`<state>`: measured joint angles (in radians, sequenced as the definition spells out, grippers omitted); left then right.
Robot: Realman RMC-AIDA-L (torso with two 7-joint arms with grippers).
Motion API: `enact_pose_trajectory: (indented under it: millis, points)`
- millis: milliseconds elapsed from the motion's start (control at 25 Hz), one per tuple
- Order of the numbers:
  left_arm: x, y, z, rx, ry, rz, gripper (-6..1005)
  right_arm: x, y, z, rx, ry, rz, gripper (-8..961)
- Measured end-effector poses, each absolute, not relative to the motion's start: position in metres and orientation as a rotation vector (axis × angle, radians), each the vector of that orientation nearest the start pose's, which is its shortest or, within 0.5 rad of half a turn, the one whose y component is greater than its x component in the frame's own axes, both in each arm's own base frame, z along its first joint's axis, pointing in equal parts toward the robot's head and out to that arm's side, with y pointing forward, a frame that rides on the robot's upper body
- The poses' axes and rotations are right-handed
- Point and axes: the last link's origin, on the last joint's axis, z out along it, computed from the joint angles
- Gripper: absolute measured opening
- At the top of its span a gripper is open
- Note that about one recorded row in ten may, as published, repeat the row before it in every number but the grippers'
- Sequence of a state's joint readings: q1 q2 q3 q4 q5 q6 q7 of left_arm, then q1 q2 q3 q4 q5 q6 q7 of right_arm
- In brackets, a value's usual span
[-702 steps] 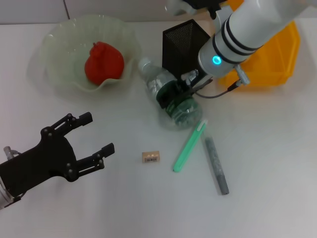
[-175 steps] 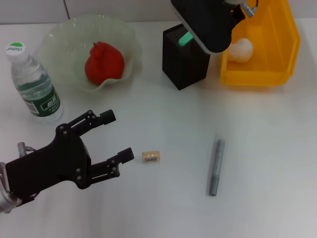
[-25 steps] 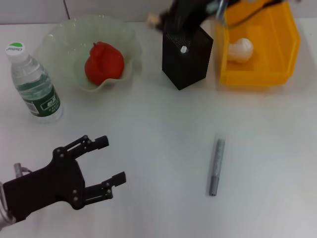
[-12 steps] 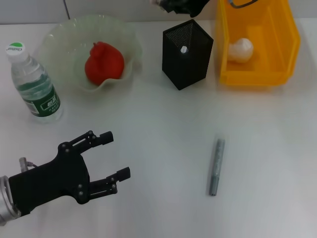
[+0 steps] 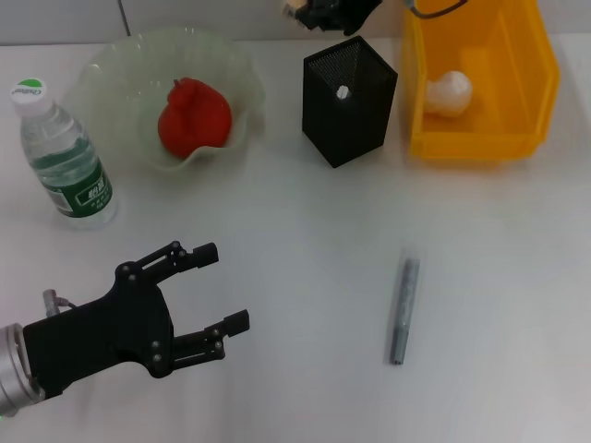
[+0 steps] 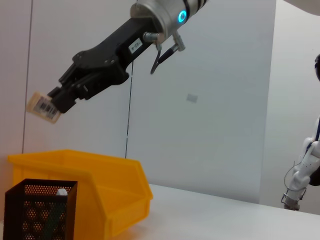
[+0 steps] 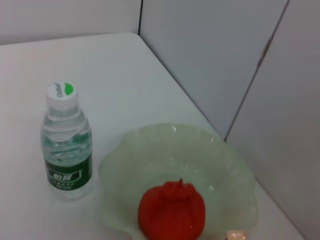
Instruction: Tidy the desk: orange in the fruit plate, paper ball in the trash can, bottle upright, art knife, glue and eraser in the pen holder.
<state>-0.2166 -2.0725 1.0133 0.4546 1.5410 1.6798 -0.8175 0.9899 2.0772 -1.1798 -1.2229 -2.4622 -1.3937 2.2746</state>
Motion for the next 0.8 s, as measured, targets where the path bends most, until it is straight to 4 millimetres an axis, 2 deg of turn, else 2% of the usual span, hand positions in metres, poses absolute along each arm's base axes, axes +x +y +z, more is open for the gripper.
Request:
enact_pose_trajectory:
  millis: [240, 560, 800]
  points:
    - [-0.299, 0.221, -0.032, -2.602, -0.333, -1.007, 843, 0.054, 0.442, 0.013, -2.628, 0.347, -0.161, 119]
    - [-0.299, 0.221, -0.032, -2.602, -0.333, -1.011, 843, 0.091, 0.460, 0.012, -2.544, 0.473, -0.206, 120]
    - [-0.297, 0.222, -0.032, -2.608, -0.332, -1.018, 843, 0.102, 0.461, 0.004, -2.543, 0.496, -0.228, 119]
